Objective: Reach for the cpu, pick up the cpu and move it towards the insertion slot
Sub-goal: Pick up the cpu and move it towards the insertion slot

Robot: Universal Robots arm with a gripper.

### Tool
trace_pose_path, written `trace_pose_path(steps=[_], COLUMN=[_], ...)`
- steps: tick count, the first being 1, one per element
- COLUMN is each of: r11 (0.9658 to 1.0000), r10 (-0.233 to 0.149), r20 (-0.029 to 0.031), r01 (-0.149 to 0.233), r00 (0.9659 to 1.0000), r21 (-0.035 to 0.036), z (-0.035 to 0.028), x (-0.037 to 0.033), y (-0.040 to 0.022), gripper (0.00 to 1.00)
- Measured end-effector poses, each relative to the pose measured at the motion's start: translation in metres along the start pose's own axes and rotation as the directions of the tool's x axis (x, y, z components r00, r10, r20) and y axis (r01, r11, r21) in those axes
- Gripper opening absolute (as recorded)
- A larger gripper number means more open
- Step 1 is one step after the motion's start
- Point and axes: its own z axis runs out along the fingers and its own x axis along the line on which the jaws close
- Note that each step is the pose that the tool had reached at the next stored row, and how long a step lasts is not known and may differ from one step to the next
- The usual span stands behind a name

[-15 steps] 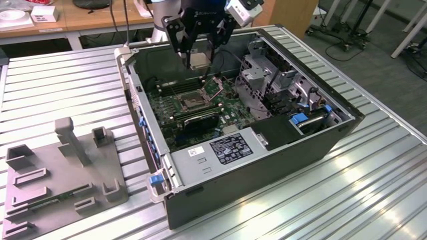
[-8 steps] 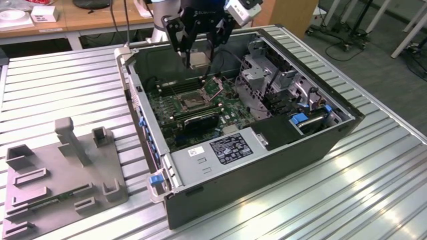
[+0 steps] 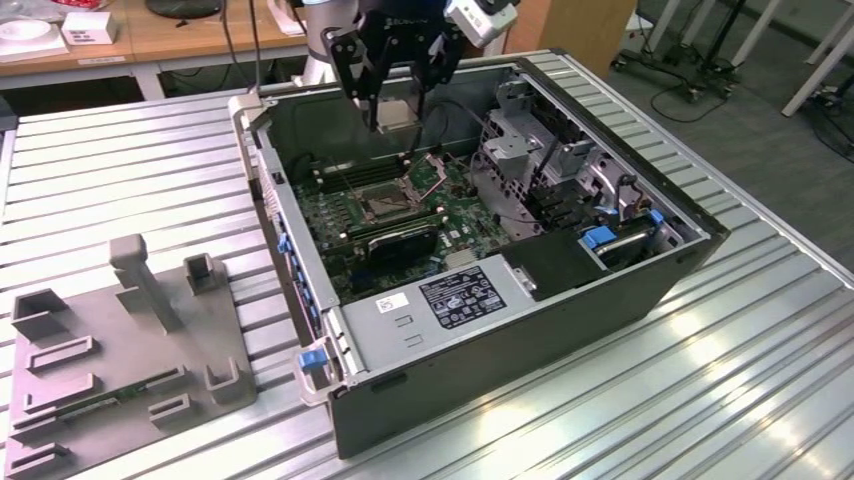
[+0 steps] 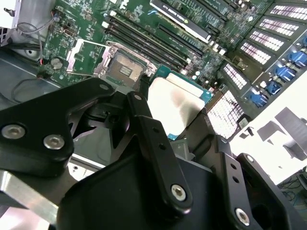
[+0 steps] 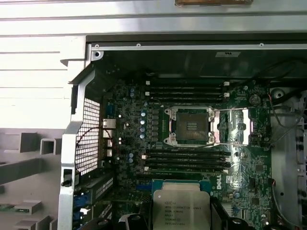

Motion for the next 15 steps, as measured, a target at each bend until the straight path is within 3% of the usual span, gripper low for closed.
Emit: trace_pose_path(steps=[8,15], r11=[1.0,1.0], r10=[0.001,0.001], r20=[0.0,0.0001], r01=[-0.001,-0.001], r00=[1.0,1.0], r21=[-0.0004,-0.0044], z=[0.0011,0.0016], x=[-0.0048,-0.0064], y=[0.0076,0.008], gripper=[0.55,0.55])
